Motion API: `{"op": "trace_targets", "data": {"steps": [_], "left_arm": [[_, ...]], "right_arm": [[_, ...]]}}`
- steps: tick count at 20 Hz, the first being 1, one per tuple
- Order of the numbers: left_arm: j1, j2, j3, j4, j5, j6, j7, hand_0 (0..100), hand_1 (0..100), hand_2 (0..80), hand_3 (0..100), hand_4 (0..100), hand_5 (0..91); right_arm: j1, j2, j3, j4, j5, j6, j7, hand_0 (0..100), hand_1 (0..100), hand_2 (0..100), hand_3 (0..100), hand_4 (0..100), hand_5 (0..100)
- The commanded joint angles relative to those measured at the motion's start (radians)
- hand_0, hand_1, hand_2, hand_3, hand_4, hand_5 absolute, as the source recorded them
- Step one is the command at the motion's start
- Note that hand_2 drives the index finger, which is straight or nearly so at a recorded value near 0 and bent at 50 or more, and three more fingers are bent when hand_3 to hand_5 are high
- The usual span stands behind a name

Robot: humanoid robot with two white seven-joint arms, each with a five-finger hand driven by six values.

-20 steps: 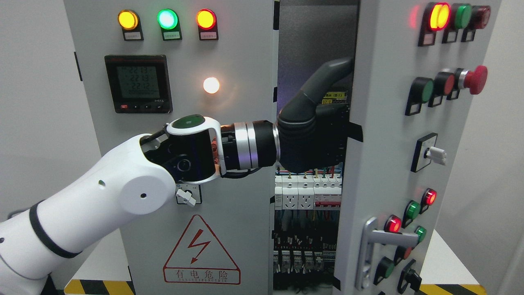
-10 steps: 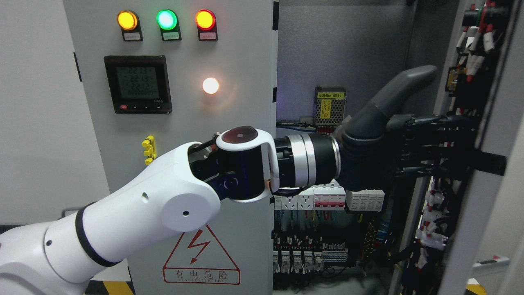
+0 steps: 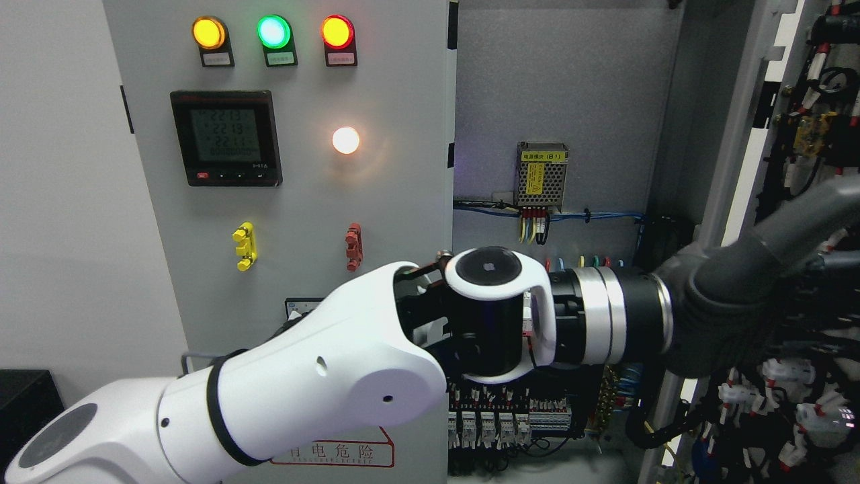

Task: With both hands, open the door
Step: 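Push the silver-handled door outward with the left hand, swinging it open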

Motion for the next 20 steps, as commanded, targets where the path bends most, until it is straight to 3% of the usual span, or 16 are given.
{"op": "trace_targets", "data": {"steps": [1,5,9,18,20], "left_arm": [[0.026,-0.225,-0.015,0.160,-0.058,-0.022,0.000,0,0,0.0,0,0,0.0],[0.026,-0.227,-0.042,0.197,-0.060,-0.064,0.003,0,0,0.0,0,0,0.0],[0.025,-0.227,-0.070,0.241,-0.057,-0.139,0.061,0,0,0.0,0,0,0.0],[0.015,-0.222,-0.068,0.231,-0.057,-0.138,0.058,0,0,0.0,0,0,0.0],[0.009,-0.190,-0.061,0.200,-0.054,-0.130,0.044,0,0,0.0,0,0,0.0]], "right_arm": [[0.000,0.000,0.000,0.000,0.000,-0.001,0.000,0,0,0,0,0,0],[0.000,0.000,0.000,0.000,0.000,-0.001,0.000,0,0,0,0,0,0],[0.000,-0.001,0.000,0.002,0.000,-0.001,0.000,0,0,0,0,0,0],[0.000,0.000,0.000,0.000,0.000,-0.001,0.000,0,0,0,0,0,0],[0.000,0.000,0.000,0.000,0.000,-0.001,0.000,0,0,0,0,0,0]]}}
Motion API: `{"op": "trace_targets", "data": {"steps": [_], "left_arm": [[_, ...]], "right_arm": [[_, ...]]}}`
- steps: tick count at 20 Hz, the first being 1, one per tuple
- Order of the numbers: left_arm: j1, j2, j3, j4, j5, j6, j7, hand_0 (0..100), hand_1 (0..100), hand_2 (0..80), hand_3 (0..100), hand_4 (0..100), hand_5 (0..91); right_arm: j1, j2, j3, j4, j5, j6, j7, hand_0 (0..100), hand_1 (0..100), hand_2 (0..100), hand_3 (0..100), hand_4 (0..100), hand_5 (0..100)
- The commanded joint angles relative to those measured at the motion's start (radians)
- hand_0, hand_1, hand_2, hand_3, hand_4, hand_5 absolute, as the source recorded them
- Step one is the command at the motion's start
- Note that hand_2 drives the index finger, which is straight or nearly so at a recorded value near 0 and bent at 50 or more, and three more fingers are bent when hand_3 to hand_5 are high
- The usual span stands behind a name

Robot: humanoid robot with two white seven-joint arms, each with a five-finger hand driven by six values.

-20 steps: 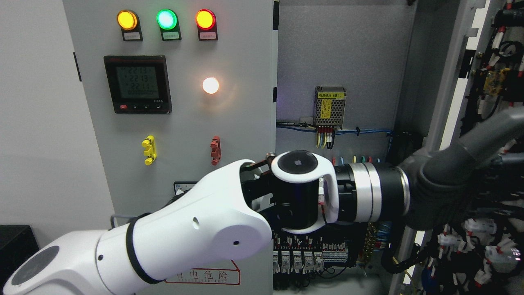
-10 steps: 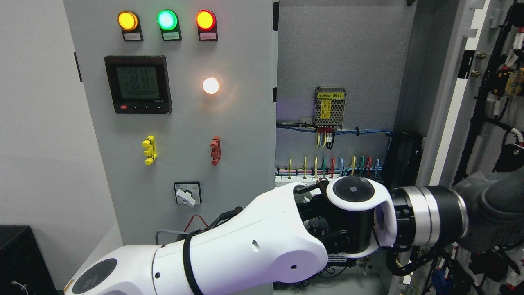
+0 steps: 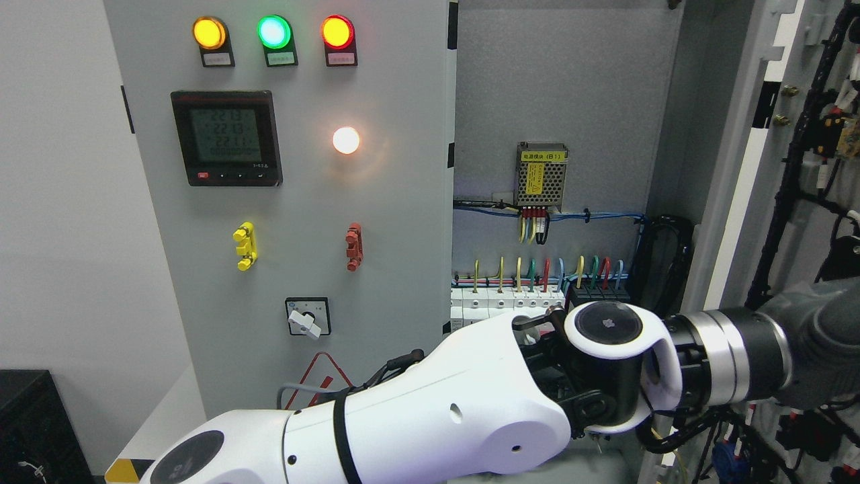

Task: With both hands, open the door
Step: 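Push the silver-handled door outward with the left hand, swinging it open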

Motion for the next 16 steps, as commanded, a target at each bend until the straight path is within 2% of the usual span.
{"op": "trace_targets", "data": {"steps": [1,6,10,12,14,16], "left_arm": [[-0.010,0.054,-0.006,-0.023,0.002,0.013,-0.034,0,0,0.0,0,0,0.0],[0.013,0.414,-0.018,-0.247,0.006,0.013,-0.144,0,0,0.0,0,0,0.0],[0.076,0.652,-0.017,-0.316,0.003,0.011,-0.282,0,0,0.0,0,0,0.0],[0.142,0.767,-0.018,-0.368,-0.001,0.011,-0.342,0,0,0.0,0,0,0.0],[0.243,0.868,-0.018,-0.415,-0.049,0.010,-0.361,0,0,0.0,0,0,0.0],[0.391,0.925,-0.018,-0.449,-0.171,0.004,-0.366,0,0,0.0,0,0,0.0]], "right_arm": [[0.000,0.000,0.000,0.000,0.000,-0.001,0.000,0,0,0,0,0,0],[0.000,0.000,0.000,0.000,0.000,-0.001,0.000,0,0,0,0,0,0],[0.000,0.000,0.000,0.000,0.000,-0.001,0.000,0,0,0,0,0,0],[0.000,0.000,0.000,0.000,0.000,-0.001,0.000,0,0,0,0,0,0],[0.000,0.000,0.000,0.000,0.000,-0.001,0.000,0,0,0,0,0,0],[0.000,0.000,0.000,0.000,0.000,-0.001,0.000,0,0,0,0,0,0]]}}
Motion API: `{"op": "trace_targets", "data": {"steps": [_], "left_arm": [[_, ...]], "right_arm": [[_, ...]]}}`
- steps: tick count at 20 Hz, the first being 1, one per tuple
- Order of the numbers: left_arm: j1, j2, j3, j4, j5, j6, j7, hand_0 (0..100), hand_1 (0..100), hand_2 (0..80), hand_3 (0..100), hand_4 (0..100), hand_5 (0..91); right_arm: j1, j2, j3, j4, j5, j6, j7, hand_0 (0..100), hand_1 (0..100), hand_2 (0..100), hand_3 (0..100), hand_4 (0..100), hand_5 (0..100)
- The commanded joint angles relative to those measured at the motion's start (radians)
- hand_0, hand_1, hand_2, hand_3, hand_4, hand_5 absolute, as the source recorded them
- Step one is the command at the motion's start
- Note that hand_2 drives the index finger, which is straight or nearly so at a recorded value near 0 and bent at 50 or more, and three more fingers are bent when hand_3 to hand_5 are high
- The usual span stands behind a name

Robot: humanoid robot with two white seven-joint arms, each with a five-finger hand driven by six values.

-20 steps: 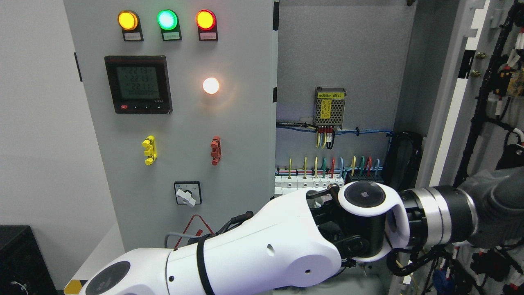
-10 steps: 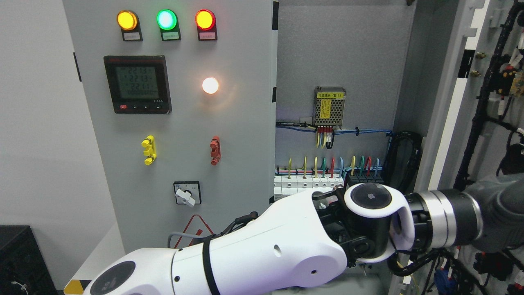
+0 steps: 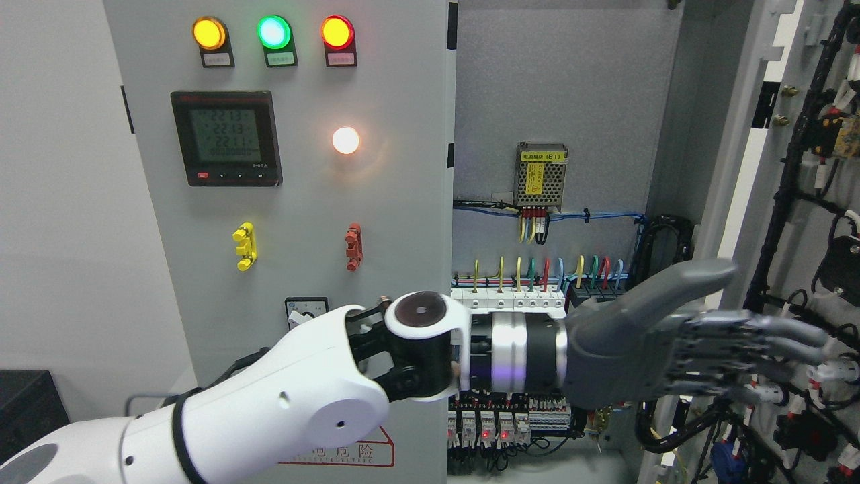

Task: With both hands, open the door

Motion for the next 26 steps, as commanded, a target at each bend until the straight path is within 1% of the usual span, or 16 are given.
{"op": "trace_targets", "data": {"steps": [1,3,4,7,9,11,13,15,16,18,19,21,23,24,26], "left_arm": [[0.303,0.470,-0.006,-0.215,-0.197,-0.014,-0.026,0,0,0.0,0,0,0.0],[0.451,0.514,-0.002,-0.215,-0.330,-0.021,-0.028,0,0,0.0,0,0,0.0],[0.524,0.531,0.000,-0.212,-0.384,-0.041,-0.028,0,0,0.0,0,0,0.0],[0.737,0.594,0.004,-0.194,-0.525,-0.179,-0.031,0,0,0.0,0,0,0.0],[0.876,0.614,0.015,-0.139,-0.633,-0.253,-0.029,0,0,0.0,0,0,0.0],[1.003,0.605,0.055,-0.015,-0.702,-0.297,-0.028,0,0,0.0,0,0,0.0],[1.158,0.577,0.110,0.146,-0.719,-0.331,-0.028,0,0,0.0,0,0,0.0],[1.288,0.501,0.145,0.301,-0.734,-0.357,-0.029,0,0,0.0,0,0,0.0],[1.344,0.449,0.155,0.388,-0.760,-0.373,-0.029,0,0,0.0,0,0,0.0],[1.430,0.313,0.217,0.606,-0.811,-0.397,-0.026,0,0,0.0,0,0,0.0],[1.466,0.227,0.272,0.739,-0.819,-0.399,-0.023,0,0,0.0,0,0,0.0],[1.473,0.040,0.413,1.069,-0.819,-0.394,-0.023,0,0,0.0,0,0,0.0],[1.446,-0.105,0.499,1.359,-0.819,-0.393,-0.023,0,0,0.0,0,0,0.0],[1.438,-0.162,0.533,1.460,-0.819,-0.396,-0.023,0,0,0.0,0,0,0.0],[1.438,-0.237,0.616,1.616,-0.826,-0.396,-0.023,0,0,0.0,0,0,0.0]], "right_arm": [[0.000,0.000,0.000,0.000,0.000,0.000,0.000,0,0,0,0,0,0],[0.000,0.000,0.000,0.000,0.000,0.000,0.000,0,0,0,0,0,0],[0.000,0.000,0.000,0.000,0.000,0.000,0.000,0,0,0,0,0,0],[0.000,0.000,0.000,0.000,0.000,0.000,0.000,0,0,0,0,0,0],[0.000,0.000,0.000,0.000,0.000,0.000,0.000,0,0,0,0,0,0],[0.000,-0.001,0.000,0.000,0.001,0.000,0.000,0,0,0,0,0,0],[0.000,0.000,0.000,0.000,0.000,0.000,0.000,0,0,0,0,0,0],[0.000,0.000,0.000,0.000,0.000,0.000,0.000,0,0,0,0,0,0],[0.000,0.000,0.000,0.000,0.000,0.000,0.000,0,0,0,0,0,0],[0.000,0.000,0.000,0.000,0.000,0.000,0.000,0,0,0,0,0,0],[0.000,0.000,0.000,0.000,0.000,0.000,0.000,0,0,0,0,0,0],[0.000,0.000,0.000,0.000,0.000,0.000,0.000,0,0,0,0,0,0],[0.000,0.000,0.000,0.000,0.000,0.000,0.000,0,0,0,0,0,0],[0.000,0.000,0.000,0.000,0.000,0.000,0.000,0,0,0,0,0,0],[0.000,-0.001,0.000,0.000,0.000,0.000,0.000,0,0,0,0,0,0]]}}
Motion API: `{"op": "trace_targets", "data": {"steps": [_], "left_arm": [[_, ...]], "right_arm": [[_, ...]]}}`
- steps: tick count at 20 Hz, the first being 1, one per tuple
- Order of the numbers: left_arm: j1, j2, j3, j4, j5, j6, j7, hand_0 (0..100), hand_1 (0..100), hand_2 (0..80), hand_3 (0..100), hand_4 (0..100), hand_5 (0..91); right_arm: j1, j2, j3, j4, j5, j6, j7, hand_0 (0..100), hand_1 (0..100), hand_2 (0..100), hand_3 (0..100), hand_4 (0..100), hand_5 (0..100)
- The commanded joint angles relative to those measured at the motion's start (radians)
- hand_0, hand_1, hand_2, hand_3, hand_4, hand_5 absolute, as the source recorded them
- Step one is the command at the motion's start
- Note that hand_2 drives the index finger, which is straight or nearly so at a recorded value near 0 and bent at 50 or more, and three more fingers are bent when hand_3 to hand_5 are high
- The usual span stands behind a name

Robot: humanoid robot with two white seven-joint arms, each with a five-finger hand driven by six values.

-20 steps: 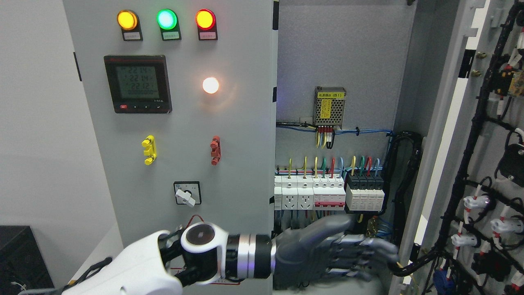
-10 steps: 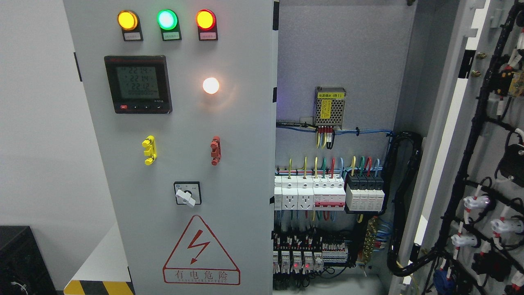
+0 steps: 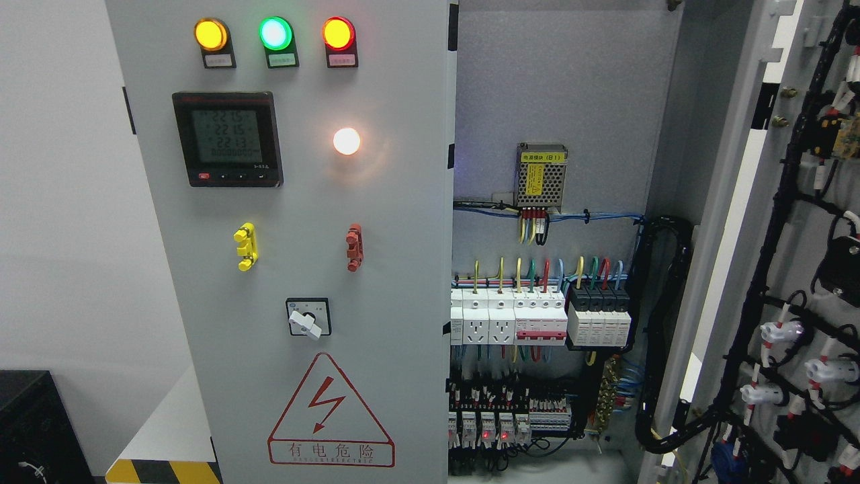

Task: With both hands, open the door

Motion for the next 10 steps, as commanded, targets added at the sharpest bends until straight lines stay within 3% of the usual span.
{"op": "trace_targets", "data": {"steps": [1,4,8,10], "left_arm": [[0.071,-0.450,0.411,0.983,-0.048,0.003,0.001,0,0,0.0,0,0,0.0],[0.074,-0.512,0.617,1.016,-0.123,0.000,0.068,0,0,0.0,0,0,0.0],[0.074,-0.538,0.860,1.008,-0.365,0.004,0.286,0,0,0.0,0,0,0.0],[0.074,-0.540,0.957,1.008,-0.495,0.007,0.328,0,0,0.0,0,0,0.0]], "right_arm": [[0.000,0.000,0.000,0.000,0.000,0.000,0.000,0,0,0,0,0,0],[0.000,0.000,0.000,0.000,0.000,0.000,0.000,0,0,0,0,0,0],[0.000,-0.001,0.000,0.000,0.000,0.000,0.000,0,0,0,0,0,0],[0.000,-0.001,0.002,0.000,0.001,0.000,0.000,0,0,0,0,0,0]]}}
